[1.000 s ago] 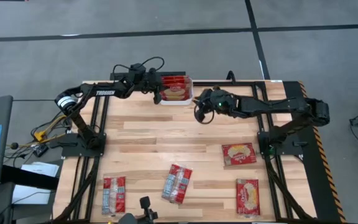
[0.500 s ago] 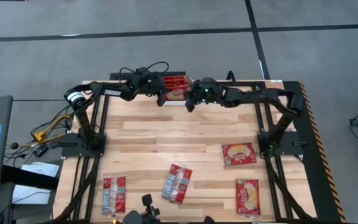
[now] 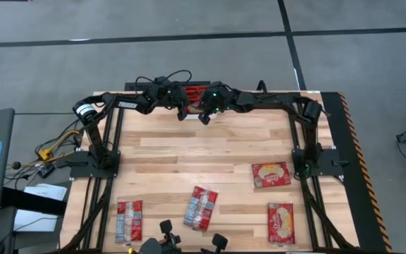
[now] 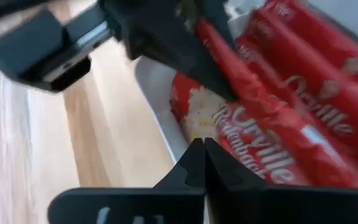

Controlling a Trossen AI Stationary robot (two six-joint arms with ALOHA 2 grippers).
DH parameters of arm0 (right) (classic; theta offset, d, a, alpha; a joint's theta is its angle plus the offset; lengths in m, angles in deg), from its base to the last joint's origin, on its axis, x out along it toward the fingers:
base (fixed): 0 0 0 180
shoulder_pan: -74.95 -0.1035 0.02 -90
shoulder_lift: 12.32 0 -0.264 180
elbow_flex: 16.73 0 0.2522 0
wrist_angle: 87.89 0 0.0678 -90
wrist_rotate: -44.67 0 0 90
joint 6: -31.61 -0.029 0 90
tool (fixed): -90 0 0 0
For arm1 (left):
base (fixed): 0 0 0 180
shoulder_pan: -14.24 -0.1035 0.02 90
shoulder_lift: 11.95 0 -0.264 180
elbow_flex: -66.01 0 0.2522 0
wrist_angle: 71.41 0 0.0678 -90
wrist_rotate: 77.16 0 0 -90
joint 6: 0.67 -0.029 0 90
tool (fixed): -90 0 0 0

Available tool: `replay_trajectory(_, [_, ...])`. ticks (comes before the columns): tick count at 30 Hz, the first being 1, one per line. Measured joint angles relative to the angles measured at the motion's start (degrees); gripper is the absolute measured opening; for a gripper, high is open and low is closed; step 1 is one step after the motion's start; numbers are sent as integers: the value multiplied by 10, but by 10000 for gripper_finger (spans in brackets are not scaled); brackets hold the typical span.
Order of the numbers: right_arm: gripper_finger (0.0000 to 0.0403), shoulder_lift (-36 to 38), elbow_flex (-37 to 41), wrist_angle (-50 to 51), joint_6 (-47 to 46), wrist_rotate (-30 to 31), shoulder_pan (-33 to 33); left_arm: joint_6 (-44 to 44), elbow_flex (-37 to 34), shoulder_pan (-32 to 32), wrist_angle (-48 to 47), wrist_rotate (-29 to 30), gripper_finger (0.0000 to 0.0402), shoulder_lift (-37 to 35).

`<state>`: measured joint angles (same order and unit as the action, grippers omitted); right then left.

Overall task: Sort popcorn bags into baskets
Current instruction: Put the red popcorn bag into the white bin

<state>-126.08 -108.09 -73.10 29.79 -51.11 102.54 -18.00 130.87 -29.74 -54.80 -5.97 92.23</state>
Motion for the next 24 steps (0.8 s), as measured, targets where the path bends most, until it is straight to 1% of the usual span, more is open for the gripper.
replay_trajectory(4, [13, -24, -23, 24, 9, -22, 4, 0, 0, 0, 0, 0, 15, 0])
replay_trajectory(8, [5, -42, -29, 20, 10, -24, 7, 4, 0, 0, -1, 0, 15, 0])
replay_trajectory(13, [10, -42, -29, 27, 10, -21, 16, 11, 0, 0, -1, 0, 16, 0])
replay_trajectory(16, [6, -42, -29, 40, 12, -20, 21, 13, 0, 0, 0, -2, 16, 0])
replay_trajectory(20, [6, -42, -29, 67, 48, -21, 29, 15, 0, 0, 0, -1, 16, 0])
replay_trajectory(24, [5, -47, -30, 85, 112, -31, 34, 19, 0, 0, 0, 0, 16, 0])
